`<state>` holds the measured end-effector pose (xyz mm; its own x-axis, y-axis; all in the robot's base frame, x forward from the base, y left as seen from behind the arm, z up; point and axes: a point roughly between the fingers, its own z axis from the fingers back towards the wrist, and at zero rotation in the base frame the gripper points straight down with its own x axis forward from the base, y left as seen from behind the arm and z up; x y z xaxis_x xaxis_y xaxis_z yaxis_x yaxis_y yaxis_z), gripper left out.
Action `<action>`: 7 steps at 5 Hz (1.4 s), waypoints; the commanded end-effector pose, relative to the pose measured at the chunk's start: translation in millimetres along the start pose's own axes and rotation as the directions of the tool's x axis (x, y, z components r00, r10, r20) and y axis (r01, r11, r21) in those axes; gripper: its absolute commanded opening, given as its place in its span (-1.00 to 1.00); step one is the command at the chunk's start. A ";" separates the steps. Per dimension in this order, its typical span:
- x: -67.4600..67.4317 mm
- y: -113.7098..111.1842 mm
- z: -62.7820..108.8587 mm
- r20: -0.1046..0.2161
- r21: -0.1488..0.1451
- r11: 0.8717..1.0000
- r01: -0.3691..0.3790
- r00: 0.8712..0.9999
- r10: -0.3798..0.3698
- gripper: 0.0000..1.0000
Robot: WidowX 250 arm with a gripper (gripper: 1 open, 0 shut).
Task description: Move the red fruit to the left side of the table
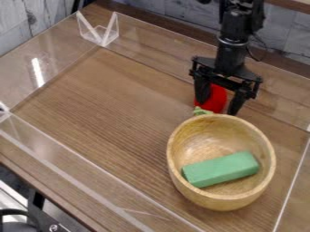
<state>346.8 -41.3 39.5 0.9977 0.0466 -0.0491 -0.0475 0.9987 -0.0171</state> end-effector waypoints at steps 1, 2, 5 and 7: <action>10.7 -3.1 3.9 0.048 -0.010 0.999 -0.030 0.998 0.031 -1.00; 3.1 -4.2 1.5 0.065 -0.015 0.999 -0.030 0.997 0.031 1.00; -3.3 -10.4 18.0 0.117 -0.023 0.997 -0.074 0.990 0.076 1.00; -2.2 -11.2 28.0 0.133 -0.018 0.999 -0.045 0.990 0.047 1.00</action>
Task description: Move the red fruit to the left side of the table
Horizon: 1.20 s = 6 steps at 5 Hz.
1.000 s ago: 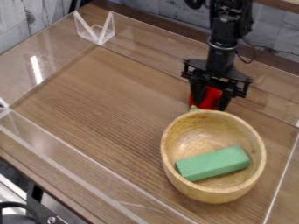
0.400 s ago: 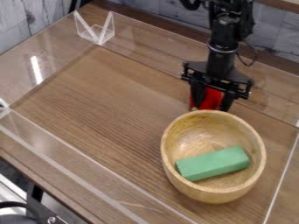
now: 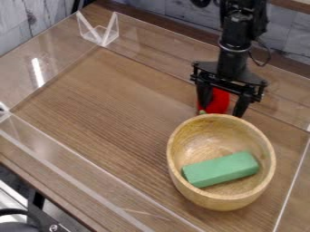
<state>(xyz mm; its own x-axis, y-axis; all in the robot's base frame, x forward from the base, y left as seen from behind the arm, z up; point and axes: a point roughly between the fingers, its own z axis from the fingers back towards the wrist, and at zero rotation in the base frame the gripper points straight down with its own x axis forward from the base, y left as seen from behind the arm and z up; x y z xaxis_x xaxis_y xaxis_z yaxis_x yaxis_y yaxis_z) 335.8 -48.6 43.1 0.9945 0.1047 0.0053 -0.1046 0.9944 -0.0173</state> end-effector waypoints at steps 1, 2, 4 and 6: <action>13.8 -2.8 20.9 0.077 -0.012 0.999 -0.036 0.996 0.037 1.00; 16.9 -1.2 17.3 0.077 -0.007 0.997 -0.080 0.994 0.080 1.00; 33.9 15.5 12.0 0.071 0.000 1.000 0.004 0.997 -0.004 -1.00; 25.3 7.8 1.8 0.076 0.000 1.000 0.003 0.997 -0.003 -1.00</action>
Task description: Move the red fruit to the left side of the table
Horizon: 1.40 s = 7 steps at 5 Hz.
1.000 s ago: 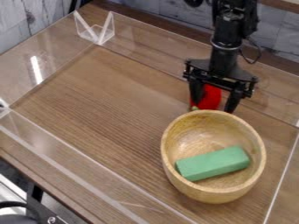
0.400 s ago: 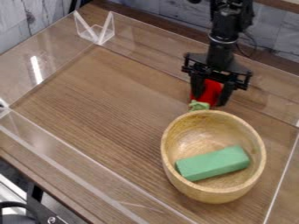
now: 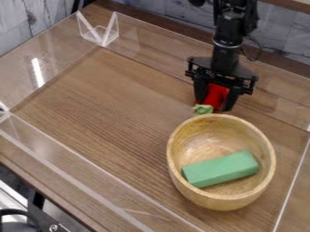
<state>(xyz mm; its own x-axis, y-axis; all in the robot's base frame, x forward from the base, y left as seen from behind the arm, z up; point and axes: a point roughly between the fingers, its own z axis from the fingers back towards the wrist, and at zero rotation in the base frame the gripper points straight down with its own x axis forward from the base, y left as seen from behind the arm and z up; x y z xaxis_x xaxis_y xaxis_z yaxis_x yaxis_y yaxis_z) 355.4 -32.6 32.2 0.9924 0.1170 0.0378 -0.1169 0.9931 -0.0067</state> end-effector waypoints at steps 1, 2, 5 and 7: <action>-1.3 -6.5 27.3 0.093 -0.020 1.000 0.008 0.996 -0.006 -1.00; -8.4 -3.3 47.2 0.149 -0.029 1.000 -0.007 0.989 0.011 -1.00; -14.5 89.1 99.1 0.233 -0.001 0.972 -0.234 0.945 0.228 -1.00; -26.1 174.3 75.9 0.232 0.030 0.947 -0.321 0.923 0.306 -1.00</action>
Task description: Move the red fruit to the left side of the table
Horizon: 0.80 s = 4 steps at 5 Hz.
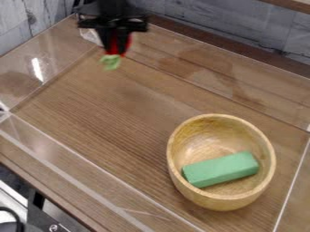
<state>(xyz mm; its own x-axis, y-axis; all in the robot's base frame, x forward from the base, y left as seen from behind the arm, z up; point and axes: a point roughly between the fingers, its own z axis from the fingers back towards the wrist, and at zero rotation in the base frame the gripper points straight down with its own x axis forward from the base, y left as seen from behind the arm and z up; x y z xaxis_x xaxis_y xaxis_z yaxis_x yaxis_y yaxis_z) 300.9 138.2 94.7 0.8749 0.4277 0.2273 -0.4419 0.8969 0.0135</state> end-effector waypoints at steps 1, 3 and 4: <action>6.7 23.0 -15.6 0.033 0.008 1.000 0.015 0.999 -0.015 -1.00; 16.3 38.8 -28.5 0.009 0.026 0.999 -0.041 0.999 0.040 -1.00; 28.7 45.7 -48.2 -0.001 0.023 0.998 -0.052 0.999 0.052 -1.00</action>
<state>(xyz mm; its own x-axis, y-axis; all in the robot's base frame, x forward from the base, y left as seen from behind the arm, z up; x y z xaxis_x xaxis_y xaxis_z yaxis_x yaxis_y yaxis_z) 307.4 188.2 38.3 0.8635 0.4747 0.1704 -0.4848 0.8744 0.0211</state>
